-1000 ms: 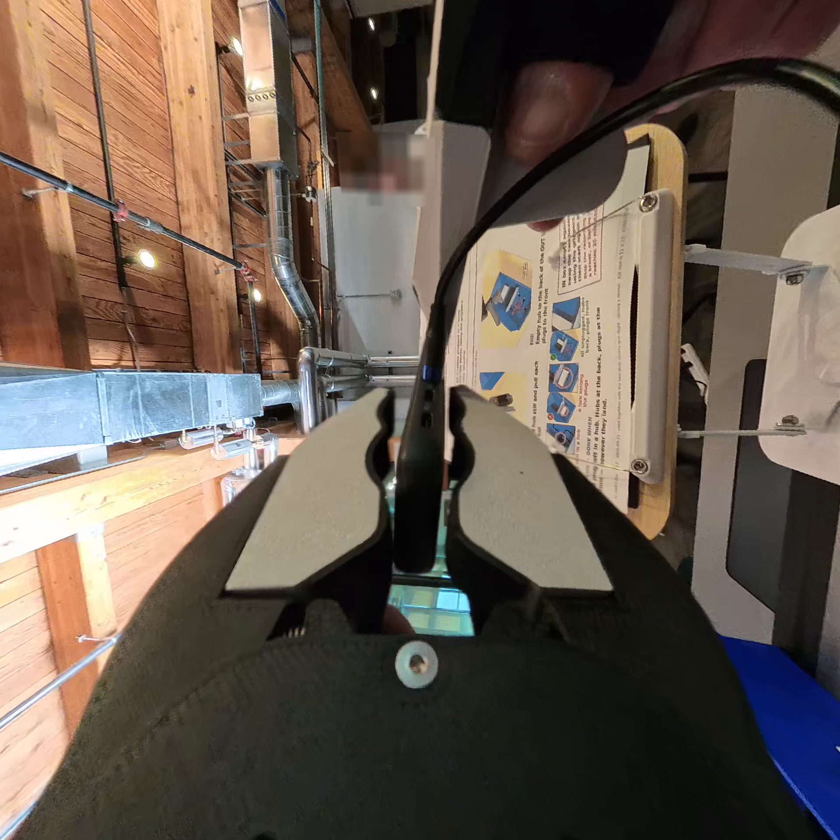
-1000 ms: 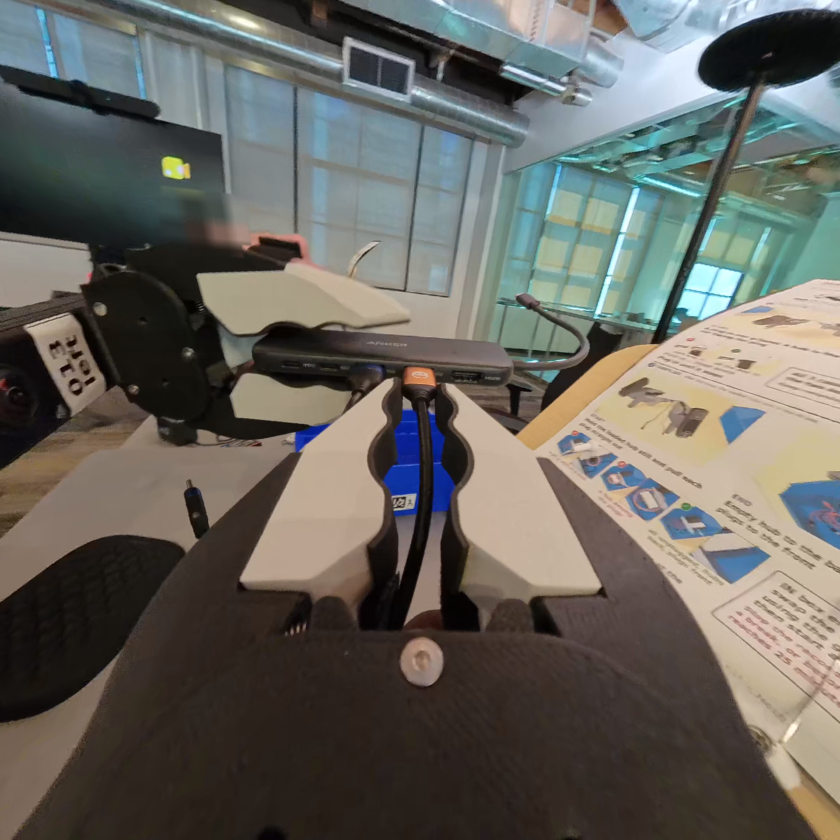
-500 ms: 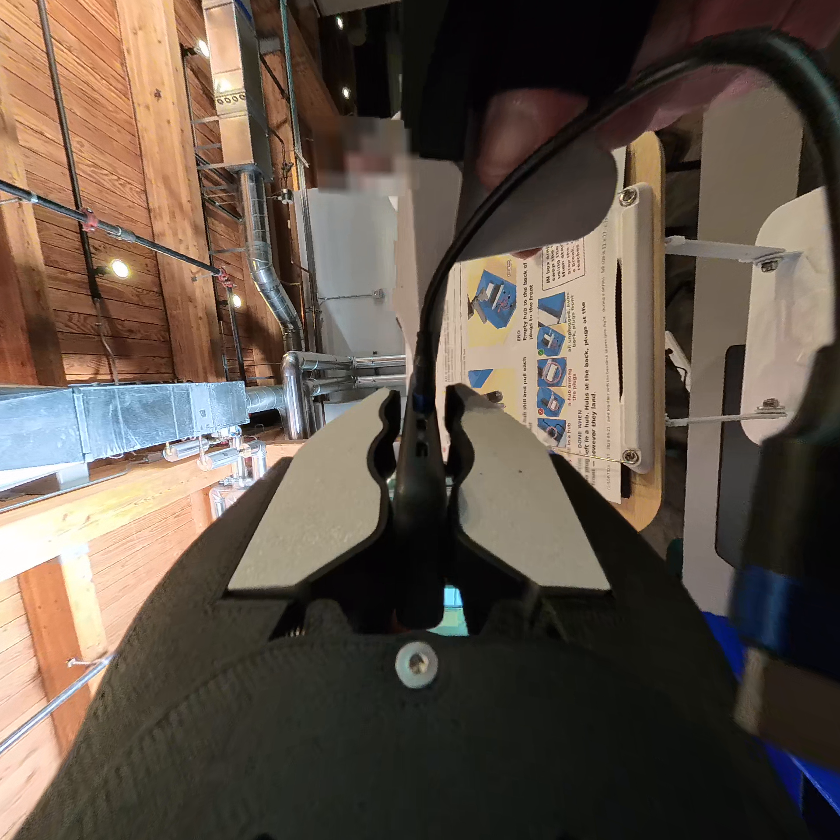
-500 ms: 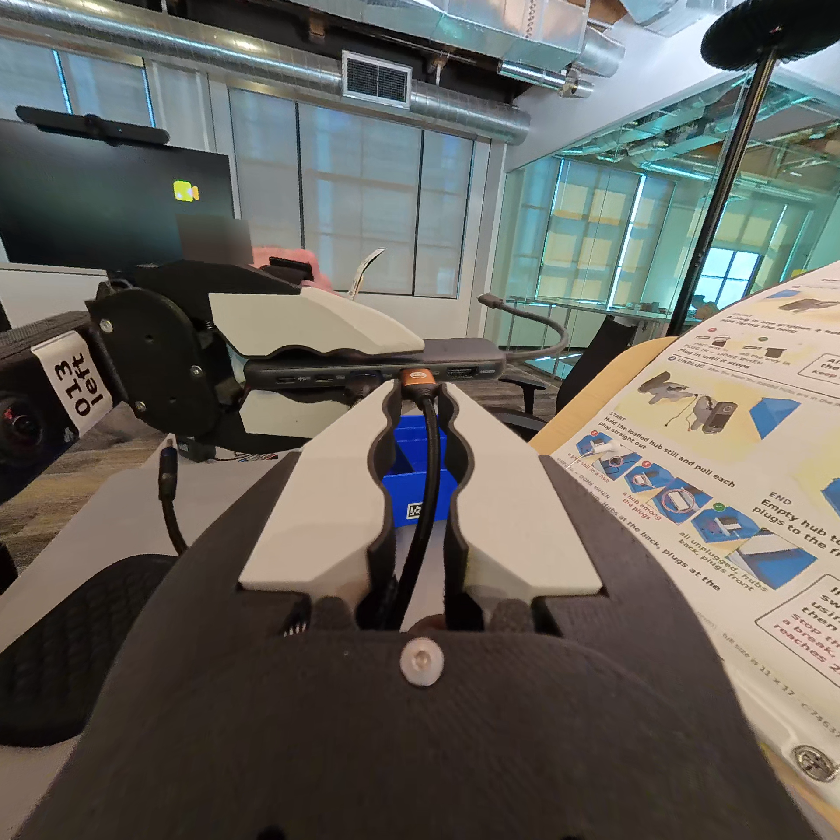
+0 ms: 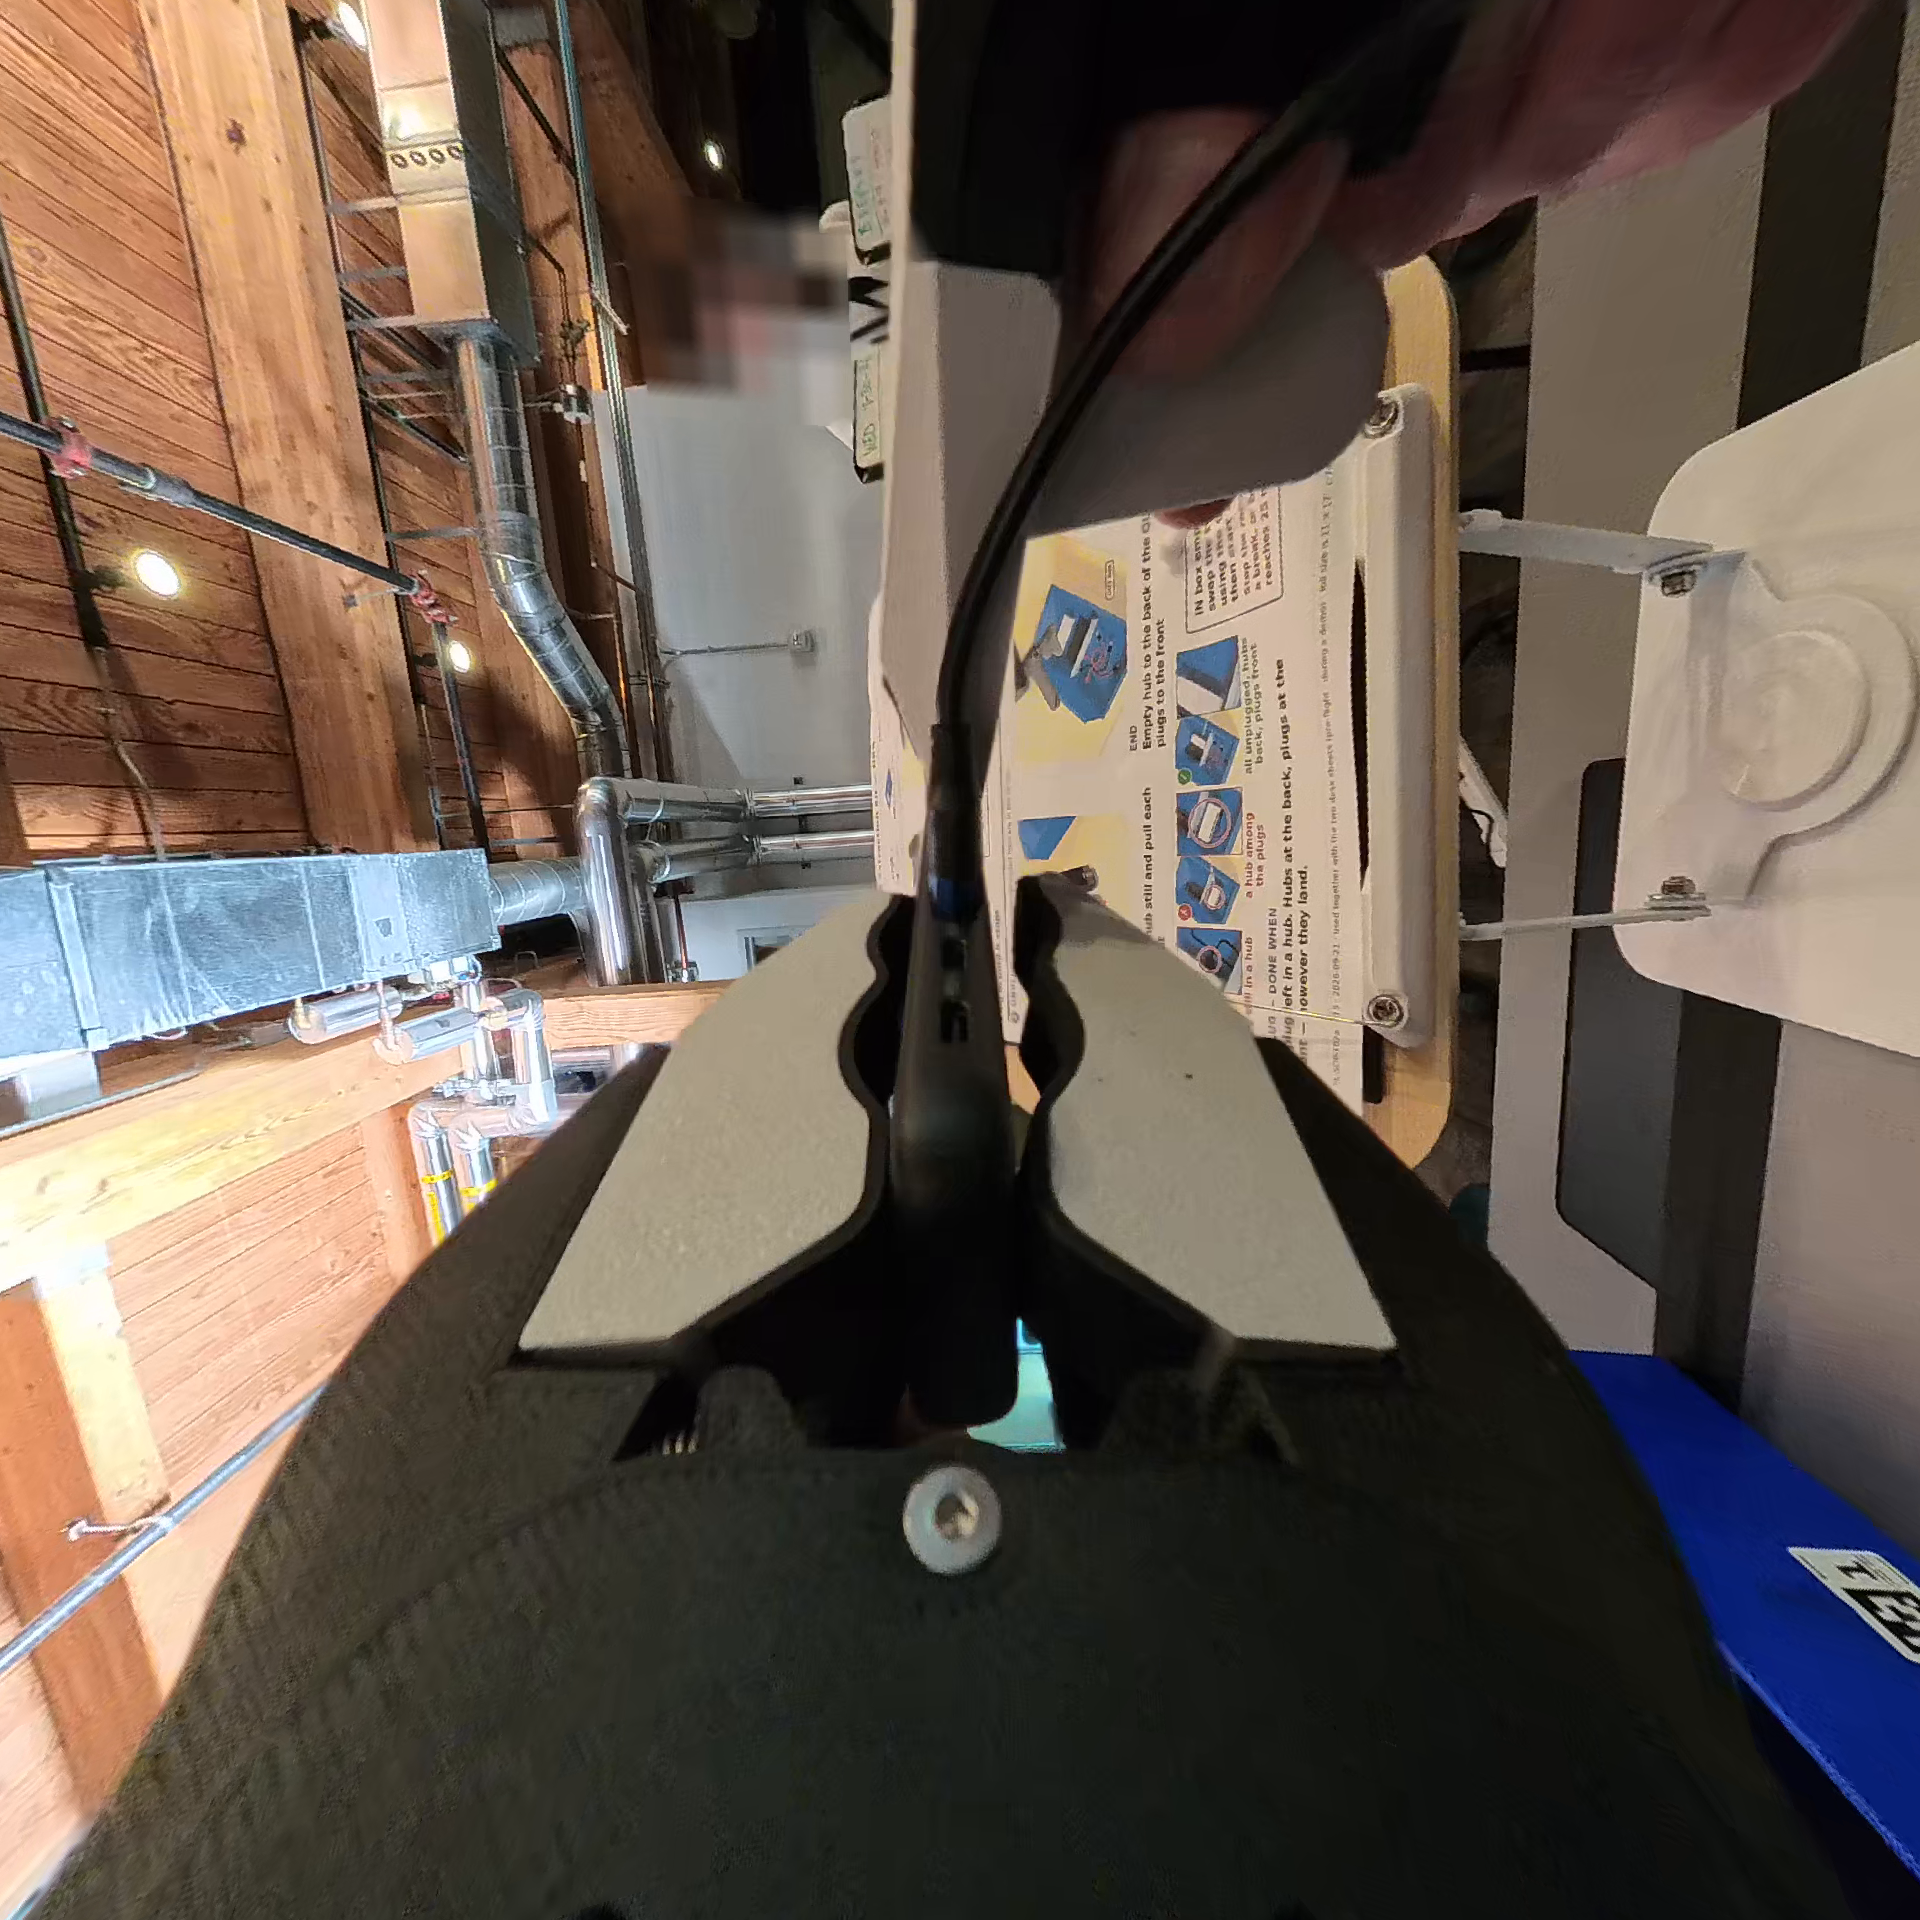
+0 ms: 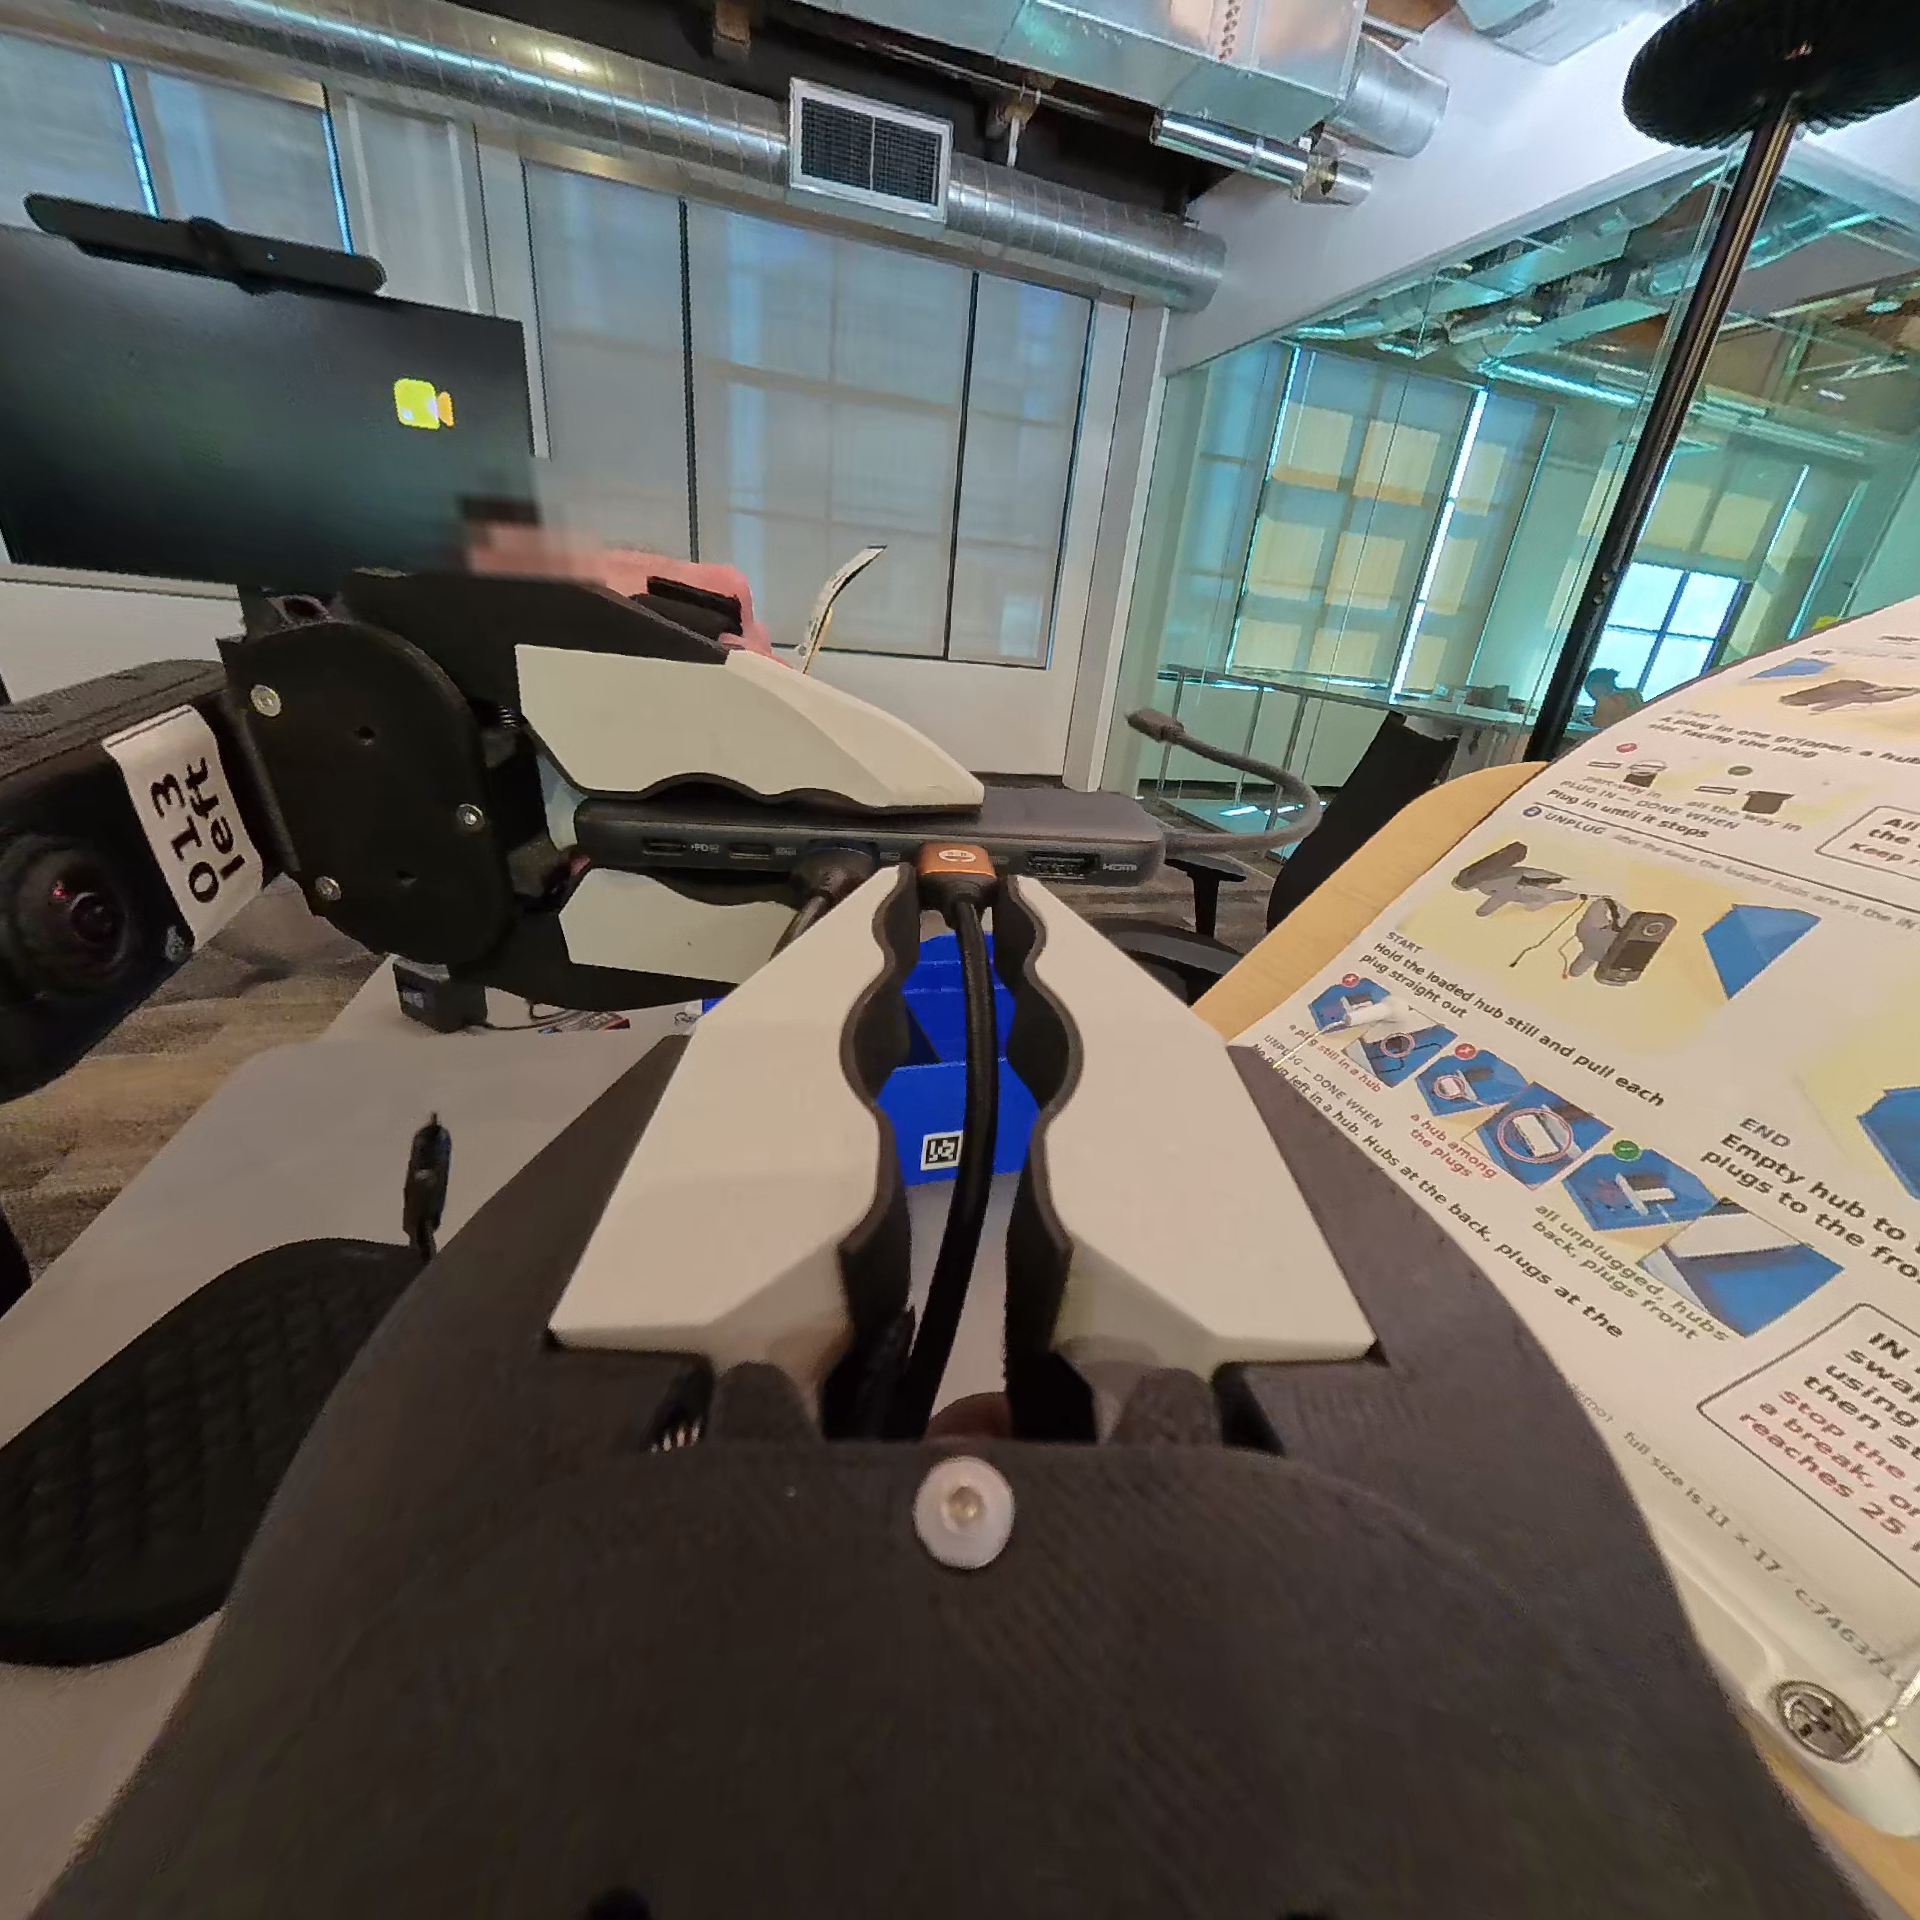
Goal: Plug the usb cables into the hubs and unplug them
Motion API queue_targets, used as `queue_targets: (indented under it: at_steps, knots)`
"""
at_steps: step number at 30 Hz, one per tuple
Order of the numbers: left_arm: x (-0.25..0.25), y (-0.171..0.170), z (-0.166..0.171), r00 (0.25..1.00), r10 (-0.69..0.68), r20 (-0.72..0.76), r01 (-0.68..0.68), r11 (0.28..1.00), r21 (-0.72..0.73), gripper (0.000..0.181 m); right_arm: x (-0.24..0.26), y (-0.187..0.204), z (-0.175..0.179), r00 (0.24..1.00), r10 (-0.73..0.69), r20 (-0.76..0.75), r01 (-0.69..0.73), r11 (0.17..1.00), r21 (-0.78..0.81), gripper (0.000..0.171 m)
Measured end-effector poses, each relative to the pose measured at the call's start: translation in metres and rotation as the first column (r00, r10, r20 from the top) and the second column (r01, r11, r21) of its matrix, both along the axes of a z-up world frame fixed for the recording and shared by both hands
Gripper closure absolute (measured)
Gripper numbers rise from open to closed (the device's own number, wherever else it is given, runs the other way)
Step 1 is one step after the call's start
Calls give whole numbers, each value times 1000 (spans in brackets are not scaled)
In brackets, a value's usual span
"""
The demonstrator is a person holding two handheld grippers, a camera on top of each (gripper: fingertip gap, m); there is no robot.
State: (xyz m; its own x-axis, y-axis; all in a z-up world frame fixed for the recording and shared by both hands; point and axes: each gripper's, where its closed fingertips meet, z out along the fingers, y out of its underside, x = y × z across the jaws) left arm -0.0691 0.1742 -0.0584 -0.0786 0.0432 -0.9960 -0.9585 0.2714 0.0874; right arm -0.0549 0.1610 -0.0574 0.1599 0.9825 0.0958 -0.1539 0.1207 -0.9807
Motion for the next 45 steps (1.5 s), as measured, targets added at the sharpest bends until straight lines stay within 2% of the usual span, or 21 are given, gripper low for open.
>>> queue_targets:
  at_steps: [12, 17, 21, 22, 24, 25, 35, 37, 45]
  knots:
    - [-2, -1, 1, 1000, 4, 28, -2, 999, -42, 161, -2, -1, -2, 1000, 31, -5, -31, 999, -25, 160]
    - [-5, -1, 5, 998, -5, 70, 10, 997, -82, 114, -2, -3, -1, 999, 51, -16, -51, 998, -42, 160]
    - [-9, 4, -2, 998, 19, 54, -12, 992, -126, 109, -6, -9, 1, 999, 51, 0, -51, 998, -29, 160]
    - [-9, 4, -3, 999, 26, 42, -20, 992, -128, 120, -8, -9, 0, 999, 41, 9, -41, 999, -24, 159]
    - [-7, 3, -5, 999, 2, 32, 3, 991, -130, 155, -7, -11, 2, 999, 46, 2, -46, 999, -26, 160]
    - [-7, 3, -1, 1000, -1, 29, 4, 995, -99, 161, -7, -11, 2, 999, 44, 4, -43, 999, -28, 160]
    - [-12, 10, 4, 999, 34, 14, -34, 998, -58, 161, -9, -3, 6, 999, 4, -45, -6, 998, -55, 157]
    - [-9, 8, 4, 1000, 16, 12, -15, 998, -55, 161, -9, -5, 5, 998, 34, -56, -38, 997, -68, 158]
    - [-15, 7, -5, 1000, 22, 13, -21, 998, -59, 161, -14, -7, -3, 999, 37, -12, -38, 998, -45, 160]
